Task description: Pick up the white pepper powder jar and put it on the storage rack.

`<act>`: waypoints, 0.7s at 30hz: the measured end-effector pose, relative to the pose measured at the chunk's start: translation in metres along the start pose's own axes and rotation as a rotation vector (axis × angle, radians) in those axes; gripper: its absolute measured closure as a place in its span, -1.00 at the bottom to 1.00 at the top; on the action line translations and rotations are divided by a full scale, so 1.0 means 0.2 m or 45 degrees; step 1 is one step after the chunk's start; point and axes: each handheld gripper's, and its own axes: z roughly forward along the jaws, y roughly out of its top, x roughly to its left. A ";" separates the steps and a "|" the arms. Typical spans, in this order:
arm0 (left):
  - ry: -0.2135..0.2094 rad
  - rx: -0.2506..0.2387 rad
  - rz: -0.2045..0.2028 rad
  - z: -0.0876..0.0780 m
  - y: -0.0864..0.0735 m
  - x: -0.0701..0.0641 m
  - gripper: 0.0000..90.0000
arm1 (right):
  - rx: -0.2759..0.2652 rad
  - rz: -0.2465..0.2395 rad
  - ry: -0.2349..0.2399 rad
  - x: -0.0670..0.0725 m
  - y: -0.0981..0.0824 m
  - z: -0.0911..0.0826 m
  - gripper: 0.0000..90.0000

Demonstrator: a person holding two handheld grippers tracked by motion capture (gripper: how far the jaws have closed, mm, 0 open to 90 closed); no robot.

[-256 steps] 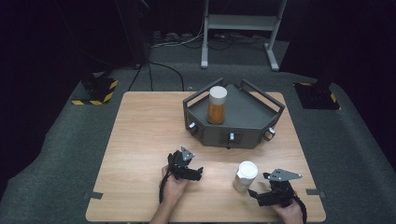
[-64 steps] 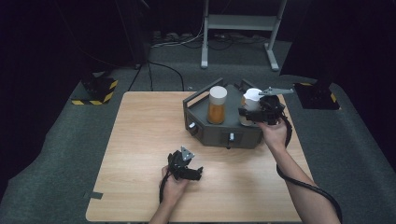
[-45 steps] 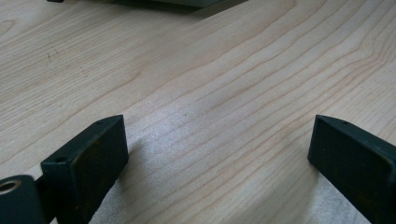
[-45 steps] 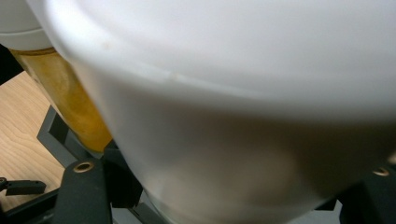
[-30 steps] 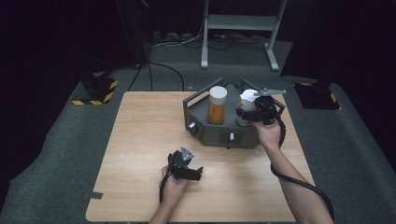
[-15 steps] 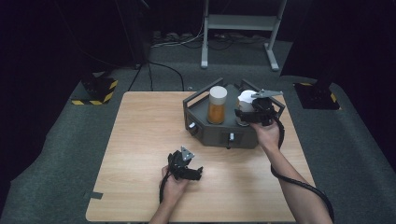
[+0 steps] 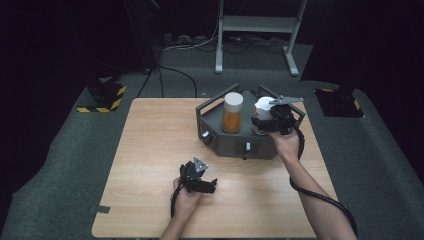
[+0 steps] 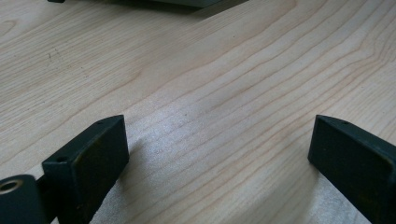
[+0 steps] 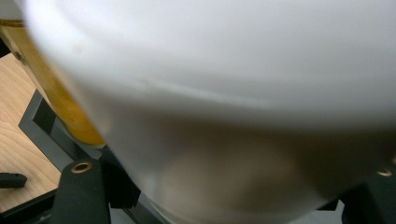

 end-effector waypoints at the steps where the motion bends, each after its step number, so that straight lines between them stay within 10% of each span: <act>1: 0.000 0.000 0.001 0.00 0.00 0.00 -0.89 | -0.002 0.003 0.000 0.00 0.00 0.00 -0.35; 21: -0.002 -0.001 0.002 0.00 0.00 0.00 -0.88 | -0.058 0.038 0.022 -0.04 -0.07 -0.05 -0.87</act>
